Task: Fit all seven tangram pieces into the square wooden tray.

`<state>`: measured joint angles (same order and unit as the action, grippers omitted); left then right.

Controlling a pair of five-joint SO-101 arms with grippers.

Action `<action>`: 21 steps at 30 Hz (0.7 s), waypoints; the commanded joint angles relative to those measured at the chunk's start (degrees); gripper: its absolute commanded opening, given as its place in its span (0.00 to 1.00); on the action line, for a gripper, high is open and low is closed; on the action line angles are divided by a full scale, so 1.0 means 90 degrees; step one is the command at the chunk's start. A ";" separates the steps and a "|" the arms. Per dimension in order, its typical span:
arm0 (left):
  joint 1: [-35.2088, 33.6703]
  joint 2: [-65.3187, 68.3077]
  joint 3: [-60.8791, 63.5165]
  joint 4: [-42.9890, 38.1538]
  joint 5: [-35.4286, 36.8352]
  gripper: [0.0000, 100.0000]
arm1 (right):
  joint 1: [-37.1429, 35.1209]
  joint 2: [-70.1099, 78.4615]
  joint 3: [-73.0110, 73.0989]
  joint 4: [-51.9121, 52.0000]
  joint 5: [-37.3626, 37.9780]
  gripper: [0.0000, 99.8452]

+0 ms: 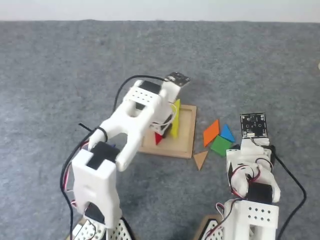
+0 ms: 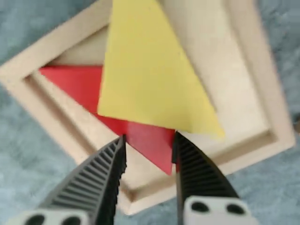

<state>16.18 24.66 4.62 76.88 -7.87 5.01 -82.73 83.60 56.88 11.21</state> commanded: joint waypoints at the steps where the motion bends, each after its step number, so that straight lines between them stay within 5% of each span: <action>1: -0.0371 -0.0313 -0.0044 0.0264 -0.0098 0.16 | -0.0054 -0.0151 -0.0078 0.0054 0.0078 0.35; 9: -0.0938 -0.0410 0.0122 0.0313 -0.0391 0.16 | -0.0054 -0.0151 -0.0078 0.0063 0.0078 0.35; 21: -0.0440 -0.0762 0.0112 0.0576 -0.0186 0.16 | -0.0054 -0.0151 -0.0078 0.0054 0.0078 0.35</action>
<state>11.08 23.16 5.93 80.84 -10.77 5.01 -82.73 83.60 56.88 11.21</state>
